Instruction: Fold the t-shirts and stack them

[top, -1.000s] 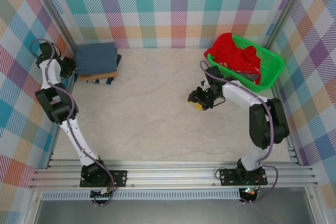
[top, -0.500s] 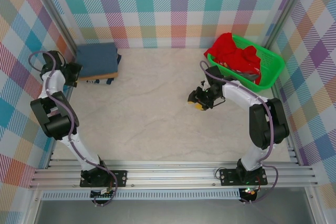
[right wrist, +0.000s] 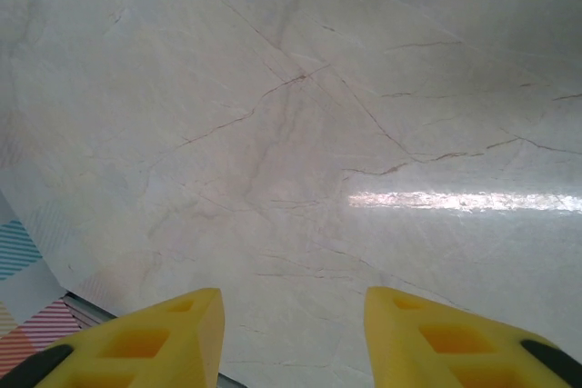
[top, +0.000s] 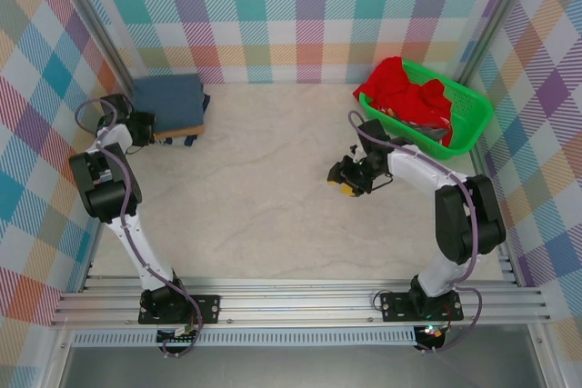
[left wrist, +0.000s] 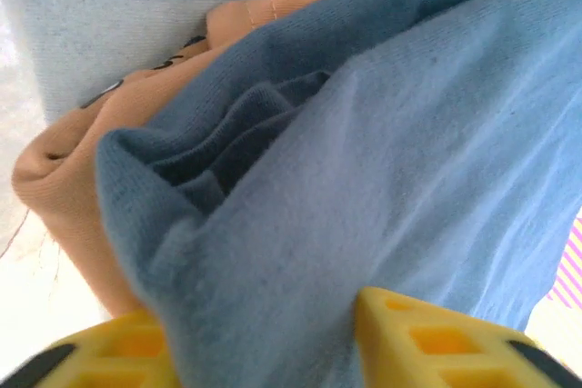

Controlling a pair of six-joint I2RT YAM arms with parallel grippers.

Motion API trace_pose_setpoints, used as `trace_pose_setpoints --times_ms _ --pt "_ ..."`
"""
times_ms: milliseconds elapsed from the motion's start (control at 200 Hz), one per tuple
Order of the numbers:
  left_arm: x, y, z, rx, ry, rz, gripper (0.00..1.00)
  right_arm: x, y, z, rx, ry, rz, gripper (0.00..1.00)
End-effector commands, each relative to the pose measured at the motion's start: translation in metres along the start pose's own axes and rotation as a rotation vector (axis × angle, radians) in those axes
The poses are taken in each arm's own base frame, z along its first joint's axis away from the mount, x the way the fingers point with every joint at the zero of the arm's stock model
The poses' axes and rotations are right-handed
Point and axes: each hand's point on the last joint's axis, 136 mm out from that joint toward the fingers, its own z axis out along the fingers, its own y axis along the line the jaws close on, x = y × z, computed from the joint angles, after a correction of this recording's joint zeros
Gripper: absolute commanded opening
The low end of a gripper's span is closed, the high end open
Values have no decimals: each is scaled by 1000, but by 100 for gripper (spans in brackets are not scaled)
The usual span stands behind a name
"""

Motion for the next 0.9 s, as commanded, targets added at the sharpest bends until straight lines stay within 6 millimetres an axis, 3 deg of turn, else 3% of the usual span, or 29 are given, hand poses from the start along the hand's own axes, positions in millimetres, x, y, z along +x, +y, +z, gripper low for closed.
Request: trace_pose_setpoints --times_ms 0,220,655,760,900 --pt "-7 -28 -6 69 -36 38 13 3 2 -5 -5 -8 2 44" --pt "-12 -34 -28 39 -61 108 5 1 3 -3 -8 -3 -1 45" --pt "-45 -7 -34 -88 63 267 0 1 5 -5 -10 -6 -6 45" --pt "-31 -5 -22 -54 139 255 0 3 5 -3 -6 -1 -4 45" --pt "-7 -1 -10 -23 212 232 10 2 7 -2 -8 0 -5 45"
